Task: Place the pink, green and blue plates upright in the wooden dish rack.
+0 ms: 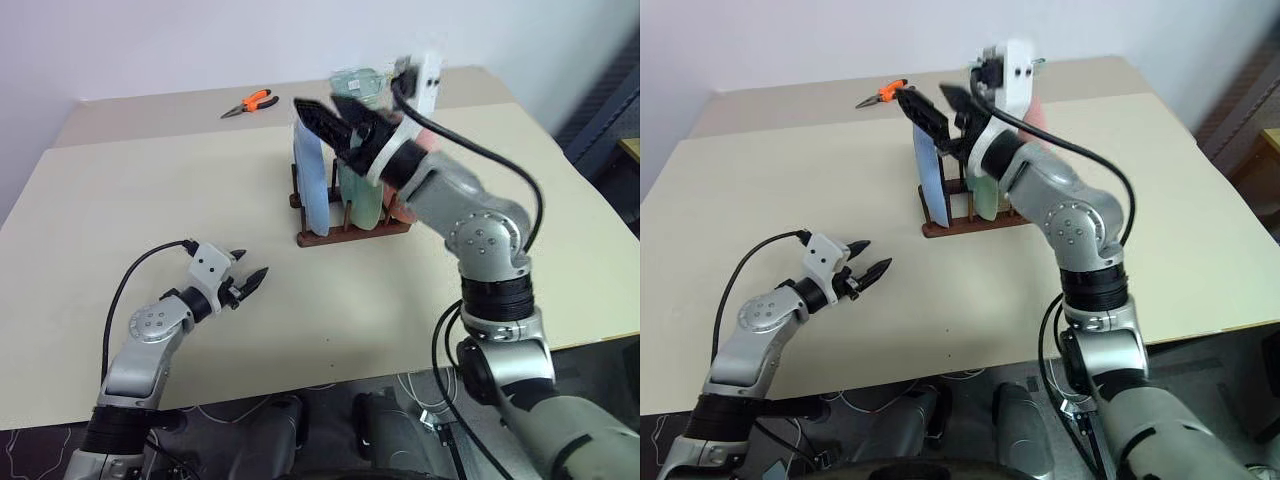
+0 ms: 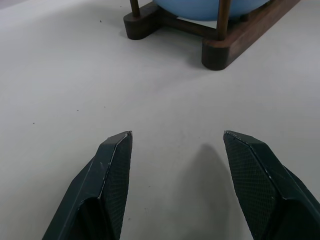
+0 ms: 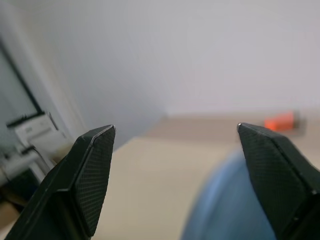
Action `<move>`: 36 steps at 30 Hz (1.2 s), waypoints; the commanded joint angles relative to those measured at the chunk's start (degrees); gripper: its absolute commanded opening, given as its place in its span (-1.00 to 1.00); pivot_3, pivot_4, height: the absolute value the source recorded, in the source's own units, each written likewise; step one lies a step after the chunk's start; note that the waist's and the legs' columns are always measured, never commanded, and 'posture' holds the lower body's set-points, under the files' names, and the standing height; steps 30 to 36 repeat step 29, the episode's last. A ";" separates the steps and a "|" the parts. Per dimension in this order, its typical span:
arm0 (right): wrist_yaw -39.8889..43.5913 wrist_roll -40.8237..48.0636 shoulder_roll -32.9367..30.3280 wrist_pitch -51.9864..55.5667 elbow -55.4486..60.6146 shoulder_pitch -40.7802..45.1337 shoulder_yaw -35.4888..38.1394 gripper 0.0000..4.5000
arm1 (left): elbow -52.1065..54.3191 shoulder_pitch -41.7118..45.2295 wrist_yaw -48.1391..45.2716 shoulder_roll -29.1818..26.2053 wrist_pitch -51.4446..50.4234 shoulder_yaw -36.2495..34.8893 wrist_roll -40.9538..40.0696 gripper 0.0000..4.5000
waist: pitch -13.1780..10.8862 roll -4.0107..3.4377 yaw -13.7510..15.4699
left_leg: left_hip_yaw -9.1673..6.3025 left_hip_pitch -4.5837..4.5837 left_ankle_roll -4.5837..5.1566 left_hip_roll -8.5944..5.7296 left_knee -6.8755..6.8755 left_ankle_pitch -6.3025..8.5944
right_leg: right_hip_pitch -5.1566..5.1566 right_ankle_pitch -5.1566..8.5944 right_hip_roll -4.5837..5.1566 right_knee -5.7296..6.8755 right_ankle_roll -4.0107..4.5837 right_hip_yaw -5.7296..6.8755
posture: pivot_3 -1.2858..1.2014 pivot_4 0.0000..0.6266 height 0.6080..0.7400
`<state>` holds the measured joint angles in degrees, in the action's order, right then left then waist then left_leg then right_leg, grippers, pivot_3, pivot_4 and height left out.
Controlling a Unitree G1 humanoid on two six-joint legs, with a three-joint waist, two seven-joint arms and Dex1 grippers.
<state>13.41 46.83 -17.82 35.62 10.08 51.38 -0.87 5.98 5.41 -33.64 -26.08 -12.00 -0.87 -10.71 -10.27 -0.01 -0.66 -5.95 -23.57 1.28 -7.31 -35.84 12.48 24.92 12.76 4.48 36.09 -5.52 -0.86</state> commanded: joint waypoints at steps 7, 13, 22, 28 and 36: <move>10.05 -18.73 -26.17 -13.01 -11.08 -11.58 16.27 0.77 | -0.74 -0.99 2.13 -2.08 2.48 -3.94 0.87 0.32 | 0.04 0.12 1.79 | -0.02 0.00 0.03 -0.02 -0.11 0.03 | -0.25 0.03 0.06 -0.25 0.04 0.09 | 0.03 -0.52 0.83; 17.91 -28.66 -29.60 -23.22 -18.22 -29.17 12.77 0.77 | -2.86 -0.97 3.57 -1.70 4.23 -3.72 2.19 0.32 | -0.01 -0.07 0.70 | 0.09 0.05 0.08 0.06 -0.03 0.05 | -0.31 0.01 0.06 -0.45 0.01 0.04 | 0.03 -0.52 0.83; 20.37 -28.50 -23.54 -25.27 -20.72 -32.64 12.89 0.77 | -0.09 -3.77 4.82 -2.13 3.35 -5.11 1.95 0.32 | -0.03 -0.10 0.19 | 0.14 0.08 0.07 0.08 -0.15 0.05 | -0.28 0.01 0.05 -0.20 -0.01 0.02 | 0.03 -0.52 0.83; 21.12 -29.97 -21.71 -25.19 -22.06 -31.60 11.60 0.77 | 2.74 -5.91 5.77 -1.89 2.07 -5.92 1.96 0.32 | -0.04 -0.10 0.32 | 0.14 0.08 0.07 0.07 -0.16 0.06 | -0.28 0.02 0.06 -0.21 0.00 0.02 | 0.03 -0.52 0.83; 21.24 -30.23 -21.12 -25.33 -22.84 -30.98 11.21 0.77 | 2.89 -6.20 6.21 -1.70 2.12 -6.15 2.01 0.32 | -0.04 -0.10 0.32 | 0.14 0.08 0.07 0.08 -0.16 0.05 | -0.28 0.02 0.06 -0.20 0.01 0.02 | 0.03 -0.52 0.83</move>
